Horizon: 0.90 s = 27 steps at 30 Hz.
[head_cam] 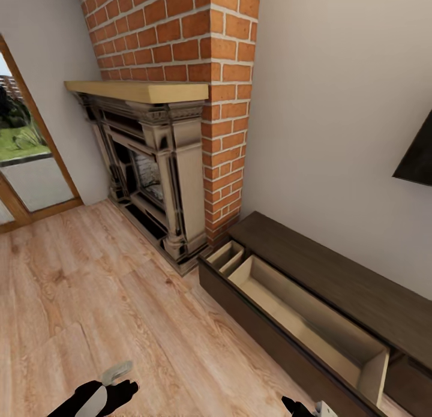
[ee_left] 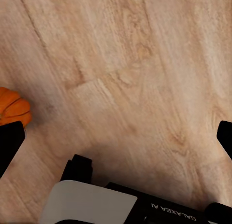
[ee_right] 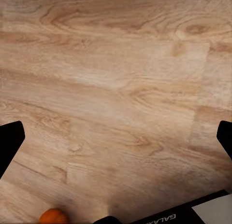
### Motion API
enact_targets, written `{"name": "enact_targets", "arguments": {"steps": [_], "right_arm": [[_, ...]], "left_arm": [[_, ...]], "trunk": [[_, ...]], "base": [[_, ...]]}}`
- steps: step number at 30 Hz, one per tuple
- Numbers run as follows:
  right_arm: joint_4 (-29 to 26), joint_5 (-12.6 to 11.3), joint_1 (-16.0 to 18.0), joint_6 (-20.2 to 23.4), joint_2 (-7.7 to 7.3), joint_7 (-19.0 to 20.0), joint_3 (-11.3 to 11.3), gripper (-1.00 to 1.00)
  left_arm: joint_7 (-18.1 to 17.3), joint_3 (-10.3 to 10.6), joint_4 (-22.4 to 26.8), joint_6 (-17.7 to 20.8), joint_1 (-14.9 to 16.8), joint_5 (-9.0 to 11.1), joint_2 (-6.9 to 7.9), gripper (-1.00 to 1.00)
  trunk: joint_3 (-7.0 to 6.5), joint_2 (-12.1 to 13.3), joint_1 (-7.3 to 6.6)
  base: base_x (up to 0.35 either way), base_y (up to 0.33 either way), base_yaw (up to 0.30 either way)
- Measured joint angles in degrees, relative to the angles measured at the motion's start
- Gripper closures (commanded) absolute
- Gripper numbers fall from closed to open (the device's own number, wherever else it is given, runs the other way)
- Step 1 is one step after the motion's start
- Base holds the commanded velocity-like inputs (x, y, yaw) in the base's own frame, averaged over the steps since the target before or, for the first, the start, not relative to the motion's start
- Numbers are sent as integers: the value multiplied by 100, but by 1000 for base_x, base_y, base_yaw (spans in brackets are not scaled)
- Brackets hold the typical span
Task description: Place each of the two pumpkins and all three candles from the living room inside a cabinet in the living room (use any cabinet), then make sure every cabinet is closed, and position the cauldron so it is next to a table in the living room.
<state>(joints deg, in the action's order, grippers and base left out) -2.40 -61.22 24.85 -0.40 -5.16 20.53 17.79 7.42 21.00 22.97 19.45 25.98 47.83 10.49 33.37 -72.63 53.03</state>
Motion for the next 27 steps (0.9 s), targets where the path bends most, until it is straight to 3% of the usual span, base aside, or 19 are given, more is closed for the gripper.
{"name": "enact_targets", "arguments": {"steps": [27], "right_arm": [[8,0,0,-7,0,-9,8,-100]], "left_arm": [[0,-1,0,0,0,0,-1,-100]], "trunk": [[0,0,0]], "base": [[0,0,286]]}}
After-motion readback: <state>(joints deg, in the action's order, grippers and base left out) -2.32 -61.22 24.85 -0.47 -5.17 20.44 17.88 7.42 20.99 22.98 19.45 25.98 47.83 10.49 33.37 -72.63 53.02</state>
